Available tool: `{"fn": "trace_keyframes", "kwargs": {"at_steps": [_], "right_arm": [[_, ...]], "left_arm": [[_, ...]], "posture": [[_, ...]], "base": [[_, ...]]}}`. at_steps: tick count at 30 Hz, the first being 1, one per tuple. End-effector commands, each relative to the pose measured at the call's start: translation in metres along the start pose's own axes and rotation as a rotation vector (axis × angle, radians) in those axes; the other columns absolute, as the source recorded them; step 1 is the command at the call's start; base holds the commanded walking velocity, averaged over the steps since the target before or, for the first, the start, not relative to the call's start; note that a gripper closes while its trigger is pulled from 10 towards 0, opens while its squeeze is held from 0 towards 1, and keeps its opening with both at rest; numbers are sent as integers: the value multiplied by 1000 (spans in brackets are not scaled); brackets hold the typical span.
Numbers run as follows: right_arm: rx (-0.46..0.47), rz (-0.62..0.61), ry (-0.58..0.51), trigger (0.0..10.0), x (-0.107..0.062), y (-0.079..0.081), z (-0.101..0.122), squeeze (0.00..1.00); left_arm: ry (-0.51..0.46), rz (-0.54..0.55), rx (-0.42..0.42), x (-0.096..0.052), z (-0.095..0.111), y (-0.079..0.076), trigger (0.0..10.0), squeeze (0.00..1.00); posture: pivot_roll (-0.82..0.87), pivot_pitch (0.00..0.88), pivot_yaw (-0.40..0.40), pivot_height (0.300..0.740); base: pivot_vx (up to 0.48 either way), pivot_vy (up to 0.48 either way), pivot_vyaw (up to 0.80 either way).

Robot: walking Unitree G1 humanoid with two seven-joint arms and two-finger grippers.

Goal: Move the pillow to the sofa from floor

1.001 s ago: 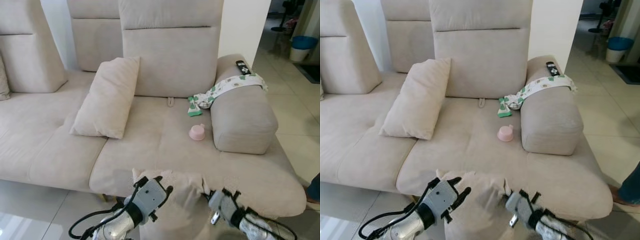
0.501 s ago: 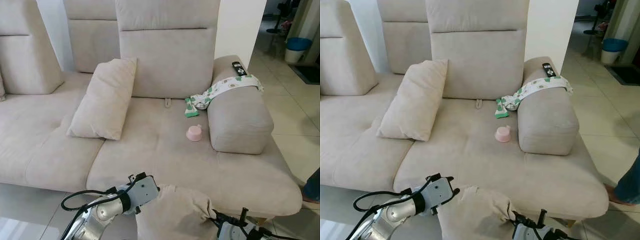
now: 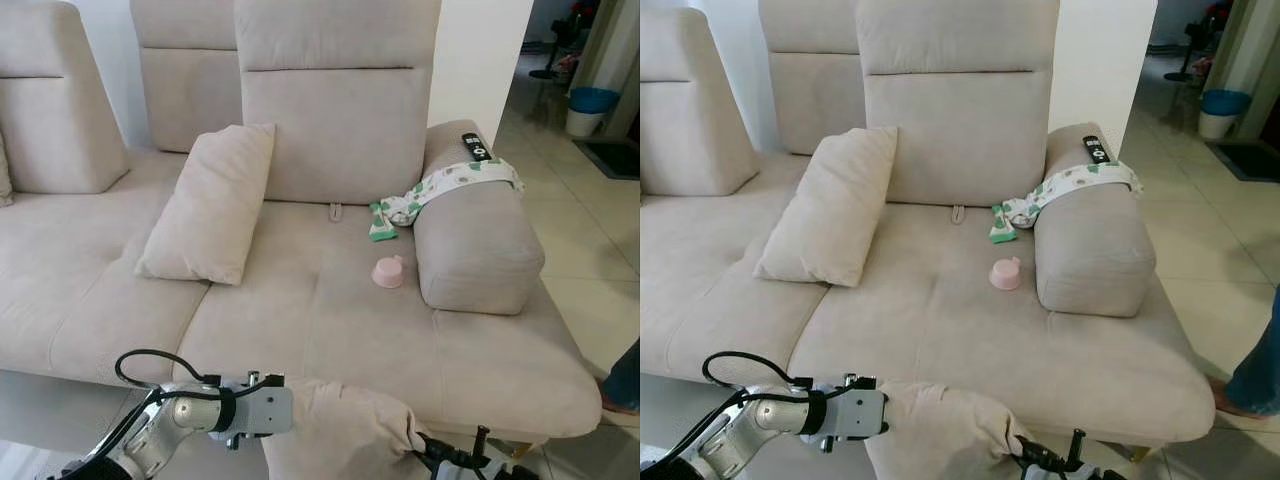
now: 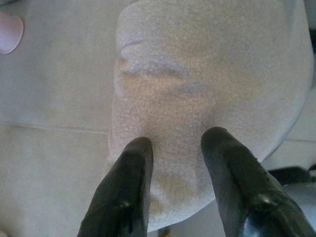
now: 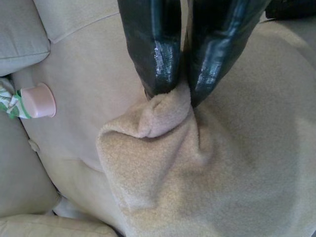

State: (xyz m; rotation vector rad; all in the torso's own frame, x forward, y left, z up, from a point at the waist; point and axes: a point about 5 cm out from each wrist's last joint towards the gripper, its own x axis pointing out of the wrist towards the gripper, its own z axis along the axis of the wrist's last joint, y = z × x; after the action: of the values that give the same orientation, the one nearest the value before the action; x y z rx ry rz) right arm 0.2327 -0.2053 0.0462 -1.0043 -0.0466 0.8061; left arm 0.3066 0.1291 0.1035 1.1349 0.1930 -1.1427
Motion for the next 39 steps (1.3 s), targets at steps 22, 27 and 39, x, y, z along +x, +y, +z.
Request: {"fn": "trace_keyframes", "kwargs": {"at_steps": [22, 27, 39], "right_arm": [[-8, 81, -13, 0, 0, 23, 10, 0], [-8, 77, -19, 0, 2, 22, 12, 0], [-36, 53, -42, 0, 10, 14, 18, 0]], "left_arm": [[207, -159, 156, -11, -24, 15, 10000, 0], [242, -173, 177, -12, -29, 17, 10000, 0], [192, -283, 212, 9, -13, -7, 10000, 0]], "posture": [[33, 30, 53, 541], [33, 28, 53, 541], [30, 19, 54, 541]], "base": [[0, 0, 0], [0, 0, 0], [0, 0, 0]]}}
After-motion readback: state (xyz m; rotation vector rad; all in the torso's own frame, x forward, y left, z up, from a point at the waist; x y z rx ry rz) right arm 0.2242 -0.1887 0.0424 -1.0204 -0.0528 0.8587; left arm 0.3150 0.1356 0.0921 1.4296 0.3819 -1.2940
